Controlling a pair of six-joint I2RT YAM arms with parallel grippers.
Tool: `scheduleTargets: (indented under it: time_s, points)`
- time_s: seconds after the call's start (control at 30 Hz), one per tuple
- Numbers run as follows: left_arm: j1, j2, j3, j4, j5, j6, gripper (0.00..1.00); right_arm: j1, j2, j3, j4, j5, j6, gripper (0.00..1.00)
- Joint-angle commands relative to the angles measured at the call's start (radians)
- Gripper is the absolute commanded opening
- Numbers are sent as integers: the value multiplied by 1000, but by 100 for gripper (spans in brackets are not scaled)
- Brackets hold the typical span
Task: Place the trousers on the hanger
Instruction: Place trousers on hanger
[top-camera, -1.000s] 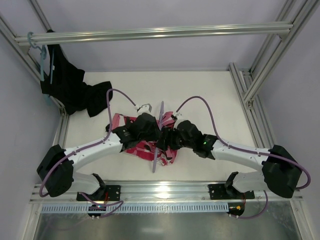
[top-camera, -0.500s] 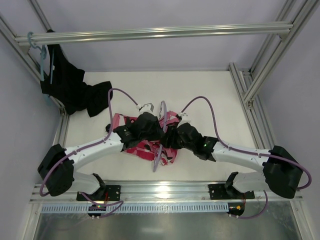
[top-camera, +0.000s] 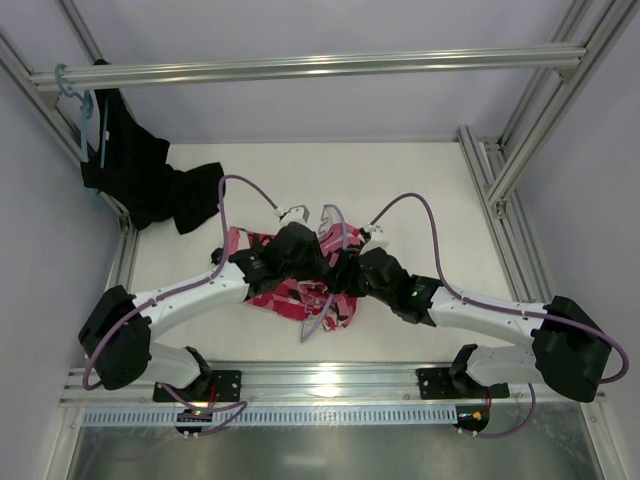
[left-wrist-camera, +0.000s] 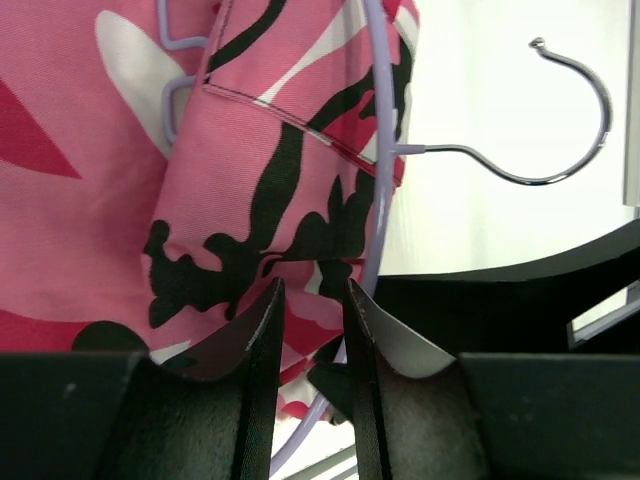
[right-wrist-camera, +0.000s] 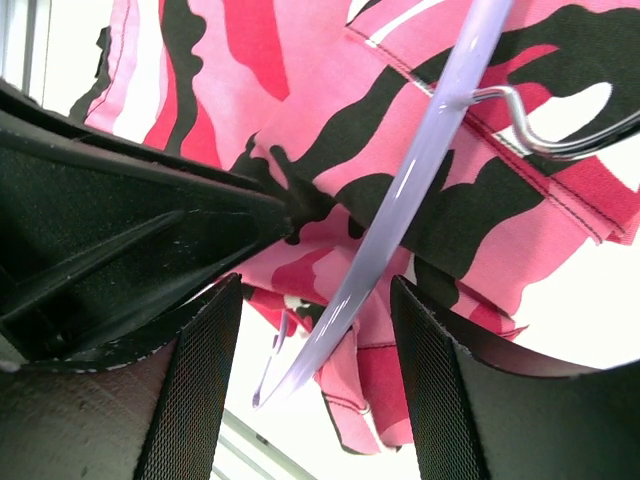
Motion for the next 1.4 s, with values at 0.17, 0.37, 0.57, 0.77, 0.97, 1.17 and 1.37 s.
scheduleTargets:
  time_s: [0.17, 0.37, 0.57, 0.77, 0.97, 1.17, 1.37]
  points:
    - [122, -45, 33, -111, -8, 106, 40, 1, 27, 29, 48, 105, 22, 63]
    - [264, 1, 41, -51, 278, 235, 57, -13, 46, 43, 61, 149, 33, 57]
    - [303, 144, 77, 15, 431, 295, 65, -16, 93, 81, 75, 180, 39, 53]
    - [305, 290, 136, 76, 546, 316, 69, -29, 129, 95, 72, 223, 61, 49]
    - [305, 377, 144, 153, 632, 282, 51, -48, 127, 83, 69, 283, 87, 29]
    - [305, 333, 192, 14, 594, 288, 2, -91, 119, 46, 66, 284, 133, 4]
    - [305, 221, 211, -132, 420, 295, 0, -97, 123, 17, 66, 281, 196, 4]
